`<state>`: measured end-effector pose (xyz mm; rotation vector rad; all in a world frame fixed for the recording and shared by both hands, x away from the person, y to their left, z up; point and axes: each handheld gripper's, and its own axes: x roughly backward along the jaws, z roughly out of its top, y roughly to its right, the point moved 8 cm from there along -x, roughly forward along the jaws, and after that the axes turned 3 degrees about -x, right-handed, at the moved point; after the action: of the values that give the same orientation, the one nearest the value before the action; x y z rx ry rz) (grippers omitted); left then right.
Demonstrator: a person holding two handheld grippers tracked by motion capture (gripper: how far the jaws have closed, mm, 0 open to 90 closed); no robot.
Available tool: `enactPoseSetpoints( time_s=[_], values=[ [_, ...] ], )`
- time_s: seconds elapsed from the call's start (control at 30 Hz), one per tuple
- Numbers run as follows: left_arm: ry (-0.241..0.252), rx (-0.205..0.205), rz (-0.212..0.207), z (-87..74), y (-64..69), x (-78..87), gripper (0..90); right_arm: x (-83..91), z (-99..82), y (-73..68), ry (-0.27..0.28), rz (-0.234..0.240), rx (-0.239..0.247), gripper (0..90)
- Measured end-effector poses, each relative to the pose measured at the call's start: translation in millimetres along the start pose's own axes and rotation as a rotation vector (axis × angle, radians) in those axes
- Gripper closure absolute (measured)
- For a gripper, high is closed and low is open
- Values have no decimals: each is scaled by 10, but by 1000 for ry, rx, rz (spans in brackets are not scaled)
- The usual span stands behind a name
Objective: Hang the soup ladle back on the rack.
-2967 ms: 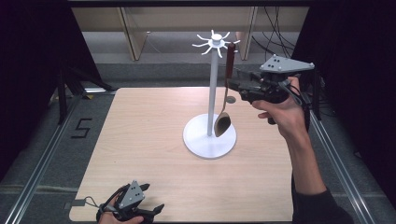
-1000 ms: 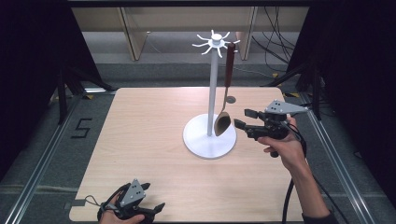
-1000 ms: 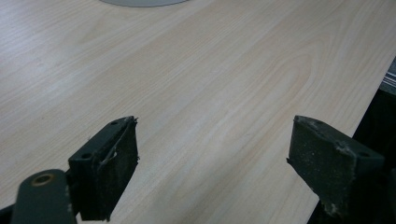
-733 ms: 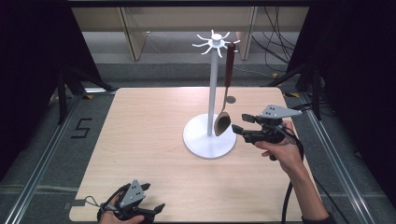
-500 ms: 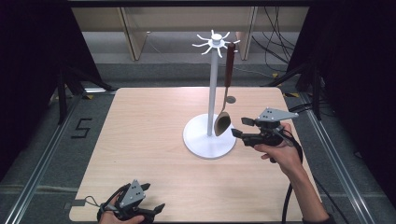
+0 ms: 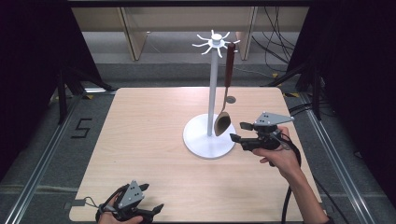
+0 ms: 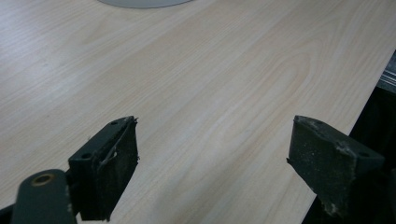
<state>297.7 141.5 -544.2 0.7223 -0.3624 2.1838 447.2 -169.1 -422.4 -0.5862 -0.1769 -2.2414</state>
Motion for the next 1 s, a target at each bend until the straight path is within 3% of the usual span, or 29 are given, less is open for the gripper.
enactPoseSetpoints(
  time_s=[0.03, 0.1, 0.2, 0.23, 0.27, 0.3, 0.37, 0.4, 0.43, 0.5, 0.63, 0.67, 0.7, 0.77, 0.8, 0.93, 1.0],
  values=[
    [10, -6, 3, 9, 2, 0, 151, 5, -19, -22, -19, 16, -13, 392],
    [-19, -56, -4, -6, -17, 11, 151, 2, -46, -52, -25, 24, -13, 392],
    [-15, -49, 0, -4, -15, 1, 151, 15, -60, -58, -29, 19, 0, 392],
    [-16, -49, 0, -5, -16, 2, 151, 12, -80, -86, -33, 26, -21, 392],
    [-16, -49, 0, -5, -16, 2, 151, 12, -84, -71, -35, 23, -3, 391],
    [-16, -49, 0, -5, -16, 2, 151, 24, -100, -92, -47, 26, -25, 391],
    [-15, -49, -1, -2, -16, 0, 151, 23, -99, -64, -39, 18, 0, 390],
    [-6, -42, 3, 3, -7, -8, 151, 29, -125, -97, -49, 23, -21, 390],
    [7, -29, -1, 11, 7, -13, 151, 22, -129, -94, -41, 23, -12, 390],
    [-15, -51, 1, -4, -16, 5, 151, 20, -143, -95, -37, 20, -5, 390],
    [-1, -38, 0, 5, -4, -9, 151, 23, -181, -114, -54, 22, -19, 389],
    [5, -30, -2, 10, 7, -13, 151, 26, -190, -103, -60, 28, 1, 389],
    [9, -23, -2, 14, 11, -18, 151, 23, -210, -119, -59, 23, -18, 389],
    [9, -24, -2, 13, 10, -19, 151, 26, -223, -110, -62, 23, -5, 389],
    [-7, -46, 4, 1, -10, -6, 151, 19, -227, -94, -55, 15, 5, 388],
    [2, -36, 3, 8, -1, -11, 151, 33, -266, -130, -80, 30, -14, 387],
    [12, -25, -1, 16, 11, -17, 152, 33, -264, -114, -67, 19, 8, 387]
  ],
)
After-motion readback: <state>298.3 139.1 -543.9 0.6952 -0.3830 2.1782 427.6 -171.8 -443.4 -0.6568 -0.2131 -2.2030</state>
